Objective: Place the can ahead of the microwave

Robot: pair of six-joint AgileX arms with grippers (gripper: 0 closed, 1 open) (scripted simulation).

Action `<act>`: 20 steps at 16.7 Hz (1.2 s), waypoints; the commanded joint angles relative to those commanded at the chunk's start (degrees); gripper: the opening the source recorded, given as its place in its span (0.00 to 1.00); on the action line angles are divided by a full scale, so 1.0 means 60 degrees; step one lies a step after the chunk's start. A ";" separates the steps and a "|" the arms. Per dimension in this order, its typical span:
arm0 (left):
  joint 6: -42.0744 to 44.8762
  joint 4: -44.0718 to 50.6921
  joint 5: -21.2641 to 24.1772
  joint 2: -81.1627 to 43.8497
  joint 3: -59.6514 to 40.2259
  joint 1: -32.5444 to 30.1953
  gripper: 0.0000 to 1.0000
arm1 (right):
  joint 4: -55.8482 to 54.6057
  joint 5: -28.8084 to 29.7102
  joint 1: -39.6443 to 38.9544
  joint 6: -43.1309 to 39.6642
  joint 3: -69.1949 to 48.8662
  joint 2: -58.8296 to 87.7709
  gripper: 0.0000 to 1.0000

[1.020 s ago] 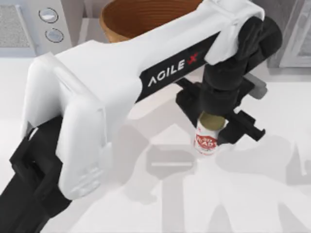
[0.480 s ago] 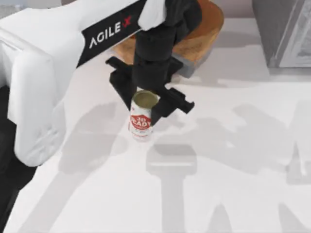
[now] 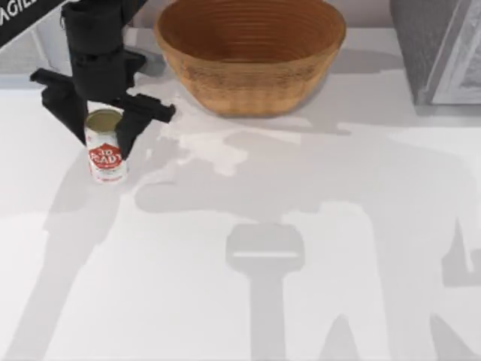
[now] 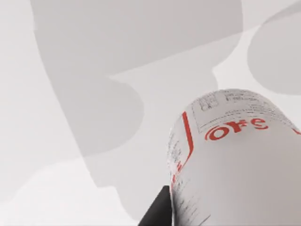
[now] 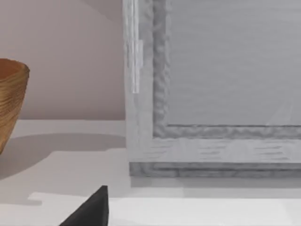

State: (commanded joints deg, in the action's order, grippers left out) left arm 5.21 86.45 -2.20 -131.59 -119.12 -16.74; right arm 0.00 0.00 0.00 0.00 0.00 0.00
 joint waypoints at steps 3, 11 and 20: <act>0.0306 -0.0557 0.0139 0.0348 0.0527 0.1522 0.00 | 0.0000 0.0000 0.0000 0.0000 0.0000 0.0000 1.00; 0.1178 -0.2092 0.0388 0.1082 0.1700 0.4559 0.00 | 0.0000 0.0000 0.0000 0.0000 0.0000 0.0000 1.00; 0.1182 -0.2376 0.0391 0.1063 0.1960 0.4561 0.00 | 0.0000 0.0000 0.0000 0.0000 0.0000 0.0000 1.00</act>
State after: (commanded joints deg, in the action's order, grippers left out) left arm 12.30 72.20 0.15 -125.21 -107.36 10.62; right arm 0.00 0.00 0.00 0.00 0.00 0.00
